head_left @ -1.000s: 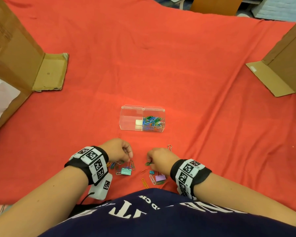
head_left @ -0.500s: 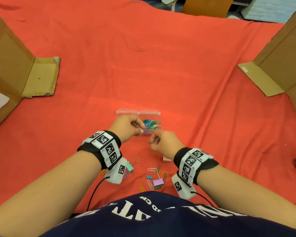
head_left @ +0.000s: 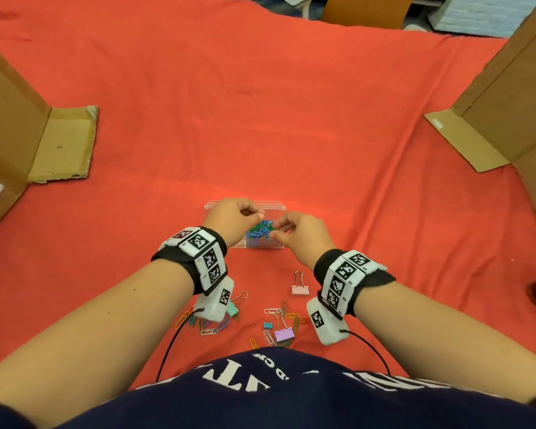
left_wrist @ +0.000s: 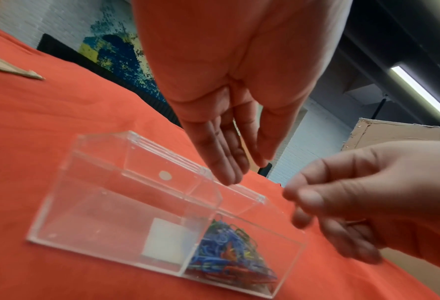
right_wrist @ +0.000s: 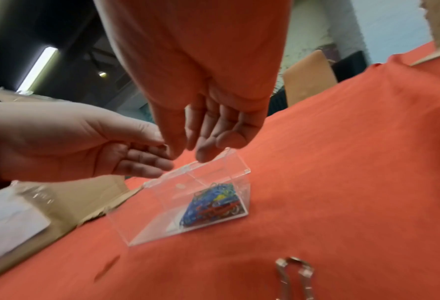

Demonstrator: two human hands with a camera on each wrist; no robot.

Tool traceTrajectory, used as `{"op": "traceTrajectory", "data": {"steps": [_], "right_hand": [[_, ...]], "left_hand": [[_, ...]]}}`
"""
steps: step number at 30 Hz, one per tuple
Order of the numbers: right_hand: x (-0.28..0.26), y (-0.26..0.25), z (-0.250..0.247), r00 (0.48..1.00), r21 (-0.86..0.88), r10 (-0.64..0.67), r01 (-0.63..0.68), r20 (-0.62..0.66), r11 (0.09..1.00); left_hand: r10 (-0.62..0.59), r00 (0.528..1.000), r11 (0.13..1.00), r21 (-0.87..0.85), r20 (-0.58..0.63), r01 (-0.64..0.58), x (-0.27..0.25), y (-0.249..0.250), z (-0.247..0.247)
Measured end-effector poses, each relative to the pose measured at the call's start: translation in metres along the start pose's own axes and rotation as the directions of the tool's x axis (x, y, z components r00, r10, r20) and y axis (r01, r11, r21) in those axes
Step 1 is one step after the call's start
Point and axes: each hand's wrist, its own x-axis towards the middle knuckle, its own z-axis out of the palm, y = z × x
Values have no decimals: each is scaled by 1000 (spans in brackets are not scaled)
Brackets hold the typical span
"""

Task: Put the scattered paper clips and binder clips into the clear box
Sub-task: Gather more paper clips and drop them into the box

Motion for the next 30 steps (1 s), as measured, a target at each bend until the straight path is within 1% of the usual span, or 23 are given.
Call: {"op": "traceTrajectory", "data": {"steps": [2,3,5,7,8,9,11,13,15,18,20,22,24,27,30], "right_hand": [[-10,4,-2,987,-88,-58,72,153,994],[-16,6,-2,965,-142,-73,112,250,984],[-29,11,0,900,-250,-64,188,431,950],[-42,17,4,821,-309,-29,247,570,918],[-49,19,7,781,-325,-12,274,625,905],[-55,20,10,744,-337,4,298,668,893],[-67,24,17,680,-352,6,372,733,859],[-75,29,23,623,-378,-14,492,782,784],[-81,32,27,590,-389,-41,582,806,715],[-85,34,28,590,-382,-82,615,803,690],[-85,35,27,611,-369,-91,584,786,723],[-81,34,24,655,-333,-104,507,749,795],[-74,31,20,704,-306,-104,431,703,849],[-63,27,18,748,-304,-112,396,654,867],[-50,26,19,813,-297,-131,350,567,888]], "left_hand": [[-7,998,1000,-5,61,7,-7,-10,-5],[-10,993,1000,14,117,8,-12,-15,-8],[-36,962,993,116,270,5,-25,-27,-11],[-97,908,964,267,407,-17,-40,-36,-9],[-131,884,940,340,448,-33,-48,-41,-7],[-161,867,915,401,471,-48,-56,-45,-5],[-187,857,874,479,480,-77,-69,-51,2],[-176,867,850,516,465,-104,-78,-55,11],[-157,885,831,542,439,-122,-82,-61,20],[-131,909,835,539,395,-114,-82,-67,26],[-137,916,856,510,377,-82,-81,-66,26],[-131,923,878,474,361,-61,-79,-64,23],[-97,936,896,440,337,-66,-75,-60,21],[-63,958,926,373,281,-49,-66,-55,19],[-49,975,937,347,215,-29,-56,-52,18]]}}
